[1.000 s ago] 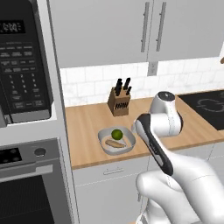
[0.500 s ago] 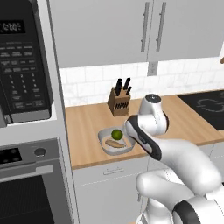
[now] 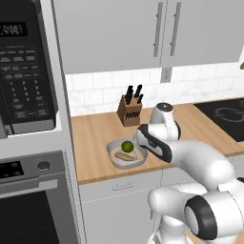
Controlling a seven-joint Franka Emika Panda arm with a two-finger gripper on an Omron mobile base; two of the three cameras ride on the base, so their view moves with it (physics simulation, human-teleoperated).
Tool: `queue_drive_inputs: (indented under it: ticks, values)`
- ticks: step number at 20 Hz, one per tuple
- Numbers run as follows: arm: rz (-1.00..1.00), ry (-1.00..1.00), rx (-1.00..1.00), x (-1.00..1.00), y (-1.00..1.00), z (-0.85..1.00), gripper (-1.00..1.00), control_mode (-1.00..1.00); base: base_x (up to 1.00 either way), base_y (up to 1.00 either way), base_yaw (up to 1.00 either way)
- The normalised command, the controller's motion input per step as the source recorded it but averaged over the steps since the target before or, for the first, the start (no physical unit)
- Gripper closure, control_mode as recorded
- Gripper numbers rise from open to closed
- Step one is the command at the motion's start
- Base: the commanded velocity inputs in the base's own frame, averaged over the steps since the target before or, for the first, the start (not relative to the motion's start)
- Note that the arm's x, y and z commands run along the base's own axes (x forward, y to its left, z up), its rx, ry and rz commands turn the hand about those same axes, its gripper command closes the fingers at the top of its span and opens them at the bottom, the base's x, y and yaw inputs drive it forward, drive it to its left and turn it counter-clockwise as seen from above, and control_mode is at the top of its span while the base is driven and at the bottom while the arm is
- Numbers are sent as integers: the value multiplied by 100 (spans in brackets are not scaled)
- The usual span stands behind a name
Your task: Take the meat container that has the fish and place it on the second highest rack of the freezer. Then take the vegetable container that has the sweet potato and lime and place it on the highest rack of the freezer.
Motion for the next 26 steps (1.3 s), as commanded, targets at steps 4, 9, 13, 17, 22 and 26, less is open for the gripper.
queue_drive_inputs:
  ticks: [4, 9, 13, 17, 22, 26]
  values:
    - [1, 0, 0, 24, -2, -39, -100, -100, 0, 0, 0]
    - [0, 0, 0, 24, 0, -36, -100, -100, 0, 0, 0]
    - [1, 0, 0, 10, 0, -32, -100, -100, 0, 0, 0]
    - [1, 0, 0, 0, 0, -27, -100, -100, 0, 0, 0]
    - [0, 0, 0, 1, 0, -23, -100, -100, 0, 0, 0]
    - [0, 0, 0, 5, 0, -15, -100, -100, 0, 0, 0]
